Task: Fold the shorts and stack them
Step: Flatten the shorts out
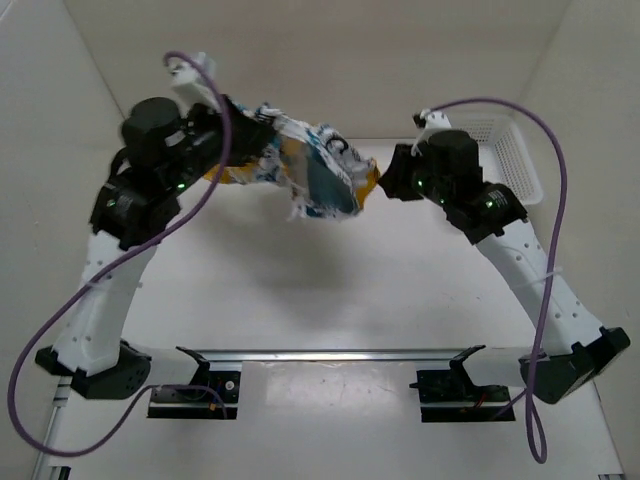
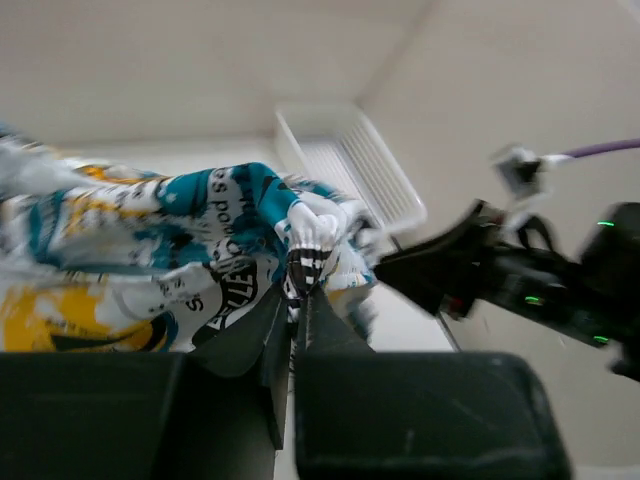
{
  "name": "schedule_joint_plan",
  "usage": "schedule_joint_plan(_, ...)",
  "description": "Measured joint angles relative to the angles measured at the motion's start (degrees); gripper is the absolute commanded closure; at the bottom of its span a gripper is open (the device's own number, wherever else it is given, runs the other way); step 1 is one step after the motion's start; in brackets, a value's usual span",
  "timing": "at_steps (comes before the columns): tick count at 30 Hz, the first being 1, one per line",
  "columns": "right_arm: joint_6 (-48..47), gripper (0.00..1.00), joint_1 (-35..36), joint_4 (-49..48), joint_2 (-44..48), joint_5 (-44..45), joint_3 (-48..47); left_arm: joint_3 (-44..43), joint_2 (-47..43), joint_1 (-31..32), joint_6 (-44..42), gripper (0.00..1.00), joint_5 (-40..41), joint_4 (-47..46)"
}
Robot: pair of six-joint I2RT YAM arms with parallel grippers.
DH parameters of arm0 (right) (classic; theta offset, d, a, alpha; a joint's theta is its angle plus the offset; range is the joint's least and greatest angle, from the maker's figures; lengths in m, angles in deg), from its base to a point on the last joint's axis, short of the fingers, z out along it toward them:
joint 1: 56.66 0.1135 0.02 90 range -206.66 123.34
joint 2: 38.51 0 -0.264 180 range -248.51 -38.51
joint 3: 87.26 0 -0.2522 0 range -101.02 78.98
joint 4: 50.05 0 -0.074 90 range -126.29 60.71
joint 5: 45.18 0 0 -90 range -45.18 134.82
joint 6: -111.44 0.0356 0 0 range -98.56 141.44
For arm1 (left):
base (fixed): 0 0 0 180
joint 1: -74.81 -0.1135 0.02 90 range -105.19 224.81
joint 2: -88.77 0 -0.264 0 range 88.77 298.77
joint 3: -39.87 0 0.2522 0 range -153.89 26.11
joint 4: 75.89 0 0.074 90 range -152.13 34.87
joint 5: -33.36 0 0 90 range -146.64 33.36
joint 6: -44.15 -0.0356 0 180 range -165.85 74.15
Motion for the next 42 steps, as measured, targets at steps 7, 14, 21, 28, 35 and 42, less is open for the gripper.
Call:
schedule_joint_plan(7, 5.1, 0.21, -13.5, 1.2, 3.6, 1.4, 29.1, 7.7, 17.5, 15.5, 1.8, 0.14, -1.7, -1.9)
schedule_joint_plan(14, 7.1, 0.74, -19.0, 1.9, 12.5, -2.3, 34.1, 22.1, 18.4, 12.9, 4.0, 0.33, -0.6, 3.3)
schedule_joint_plan(21, 13.2, 0.35, -10.5, -3.3, 15.5, -9.7, 42.2, 41.8, -7.9, -15.6, 7.5, 0.00, 2.6, 0.0)
schedule_joint_plan(28, 25.7, 0.07, -1.2, -17.4, 7.8, -21.6, 54.0, 55.1, -2.9, -27.5, 10.1, 0.00, -0.5, -0.3)
schedule_joint_plan(35, 32.3, 0.31, 3.1, -25.1, -2.8, -24.2, 53.2, 56.3, 12.0, -31.9, 10.5, 0.01, -2.5, -3.7)
schedule_joint_plan(42, 31.4, 0.85, 4.9, -27.3, -13.4, -21.1, 43.2, 55.4, 18.9, -35.2, 10.7, 0.26, -2.5, -6.4)
